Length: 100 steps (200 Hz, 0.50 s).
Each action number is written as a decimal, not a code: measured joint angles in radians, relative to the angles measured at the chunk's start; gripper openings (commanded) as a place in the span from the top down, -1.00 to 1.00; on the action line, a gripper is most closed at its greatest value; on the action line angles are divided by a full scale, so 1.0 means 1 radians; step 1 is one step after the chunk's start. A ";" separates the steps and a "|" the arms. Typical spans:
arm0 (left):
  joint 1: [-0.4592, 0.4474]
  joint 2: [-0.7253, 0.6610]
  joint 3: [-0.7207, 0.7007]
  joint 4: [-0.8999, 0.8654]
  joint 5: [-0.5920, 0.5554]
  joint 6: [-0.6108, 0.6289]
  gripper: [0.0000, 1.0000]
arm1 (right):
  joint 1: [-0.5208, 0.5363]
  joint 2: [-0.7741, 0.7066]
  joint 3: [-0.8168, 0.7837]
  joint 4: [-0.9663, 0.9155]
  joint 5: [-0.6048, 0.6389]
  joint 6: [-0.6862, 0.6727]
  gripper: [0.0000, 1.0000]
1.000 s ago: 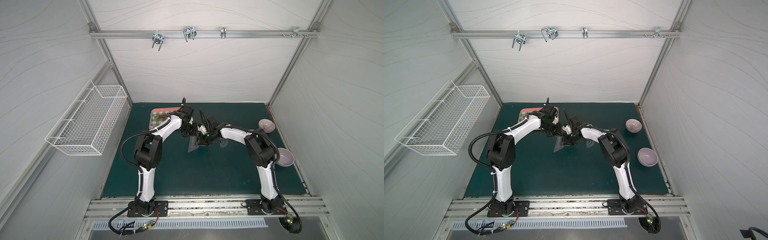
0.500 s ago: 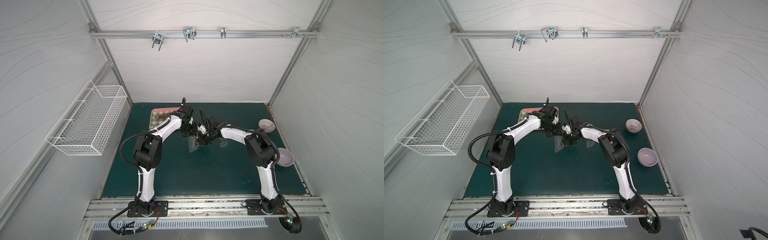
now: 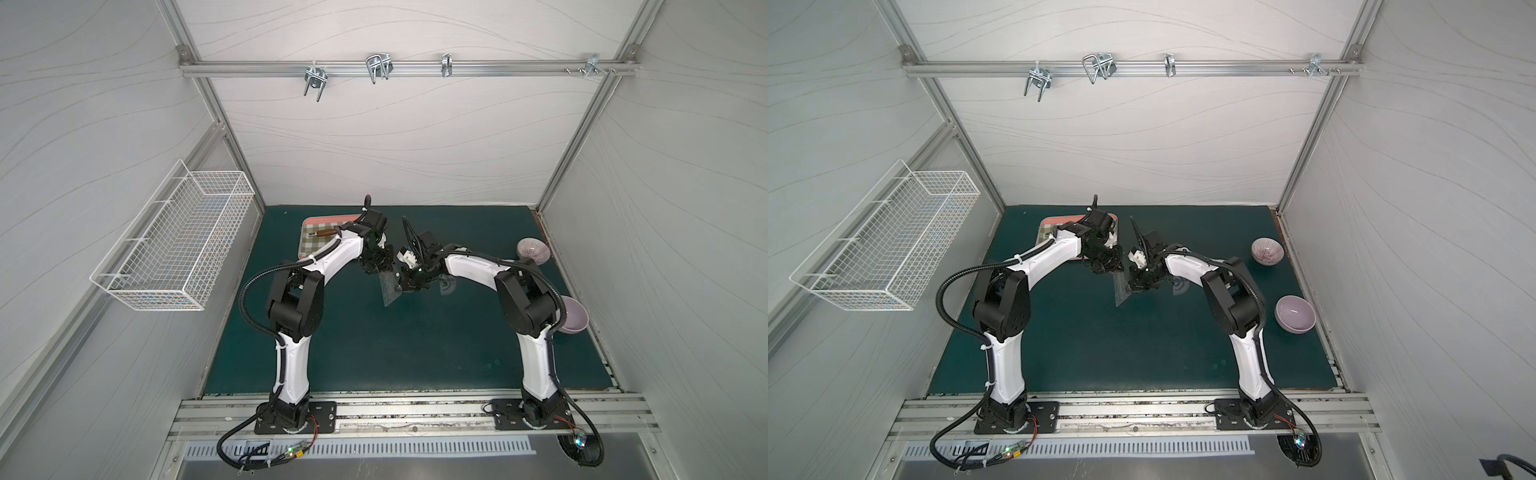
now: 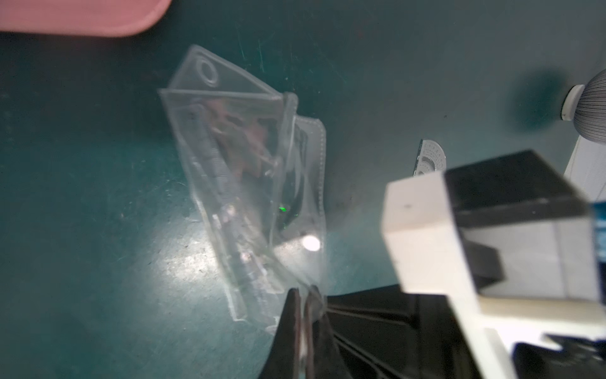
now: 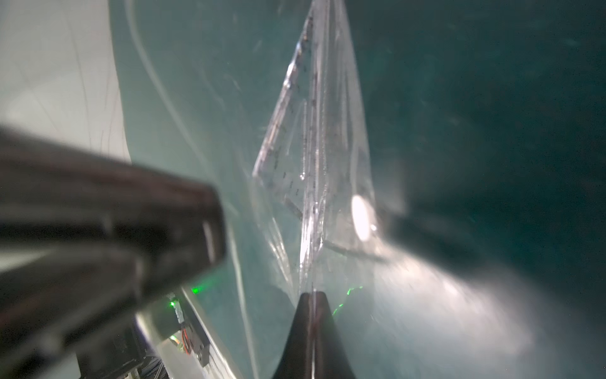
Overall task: Open the ruler set and take out the ruler
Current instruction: Take out the ruler from the ruler set bag.
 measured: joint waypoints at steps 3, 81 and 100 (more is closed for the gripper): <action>0.000 0.000 0.000 -0.001 0.000 0.000 1.00 | -0.003 -0.007 -0.007 -0.002 0.002 -0.003 1.00; 0.002 0.001 0.000 0.006 0.003 0.000 1.00 | -0.082 -0.118 -0.096 -0.023 0.017 -0.017 1.00; 0.002 0.001 0.000 0.011 0.003 0.000 1.00 | -0.090 -0.132 -0.100 -0.025 0.016 -0.021 1.00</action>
